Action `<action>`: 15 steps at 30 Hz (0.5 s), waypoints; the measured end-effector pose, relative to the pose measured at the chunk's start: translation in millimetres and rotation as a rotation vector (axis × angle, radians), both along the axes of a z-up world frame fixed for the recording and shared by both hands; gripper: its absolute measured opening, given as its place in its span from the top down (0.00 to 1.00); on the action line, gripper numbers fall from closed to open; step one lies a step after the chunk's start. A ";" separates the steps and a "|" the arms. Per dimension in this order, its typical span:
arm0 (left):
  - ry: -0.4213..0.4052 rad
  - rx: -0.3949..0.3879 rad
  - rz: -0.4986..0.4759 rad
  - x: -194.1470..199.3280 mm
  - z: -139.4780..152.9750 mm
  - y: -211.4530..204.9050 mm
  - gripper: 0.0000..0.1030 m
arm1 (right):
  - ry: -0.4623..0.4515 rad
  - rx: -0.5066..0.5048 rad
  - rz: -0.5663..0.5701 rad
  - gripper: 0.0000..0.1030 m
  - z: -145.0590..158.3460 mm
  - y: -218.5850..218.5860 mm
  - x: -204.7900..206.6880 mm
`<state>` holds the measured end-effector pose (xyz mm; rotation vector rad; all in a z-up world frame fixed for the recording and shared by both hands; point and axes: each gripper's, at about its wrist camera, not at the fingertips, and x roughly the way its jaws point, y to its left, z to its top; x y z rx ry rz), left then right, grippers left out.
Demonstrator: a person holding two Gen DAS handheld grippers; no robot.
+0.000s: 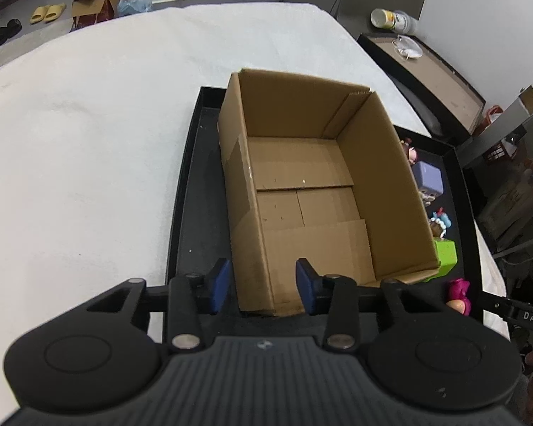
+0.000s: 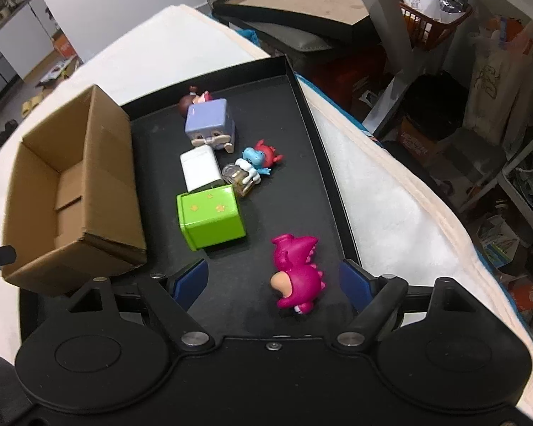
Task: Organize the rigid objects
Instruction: 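Grasp the cardboard box wall with the left gripper while the right gripper grasps the pink dinosaur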
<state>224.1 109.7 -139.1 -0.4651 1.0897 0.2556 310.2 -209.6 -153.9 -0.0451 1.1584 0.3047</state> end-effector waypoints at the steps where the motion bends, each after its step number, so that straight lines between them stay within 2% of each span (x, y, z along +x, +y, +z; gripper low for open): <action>1: 0.006 0.003 -0.007 1.6 -1.7 -1.3 0.65 | 0.008 -0.007 0.003 0.23 -3.2 1.4 1.4; 3: 0.011 0.004 -0.020 3.4 -3.8 -2.9 0.69 | 0.022 -0.023 0.012 0.23 -10.0 4.7 4.4; 5: 0.019 0.004 -0.028 4.1 -6.2 -3.4 0.82 | 0.030 -0.044 0.021 0.23 -15.9 7.9 6.0; 7: 0.021 0.015 -0.033 2.5 -5.9 -3.5 0.87 | 0.040 -0.056 0.029 0.23 -22.1 10.3 7.2; 10: 0.009 0.038 -0.046 -2.9 -2.7 -4.2 0.87 | 0.041 -0.076 0.047 0.23 -29.9 11.1 7.1; 15: 0.013 0.031 -0.040 -14.8 -2.6 -1.4 0.87 | 0.052 -0.097 0.063 0.23 -41.4 11.3 7.7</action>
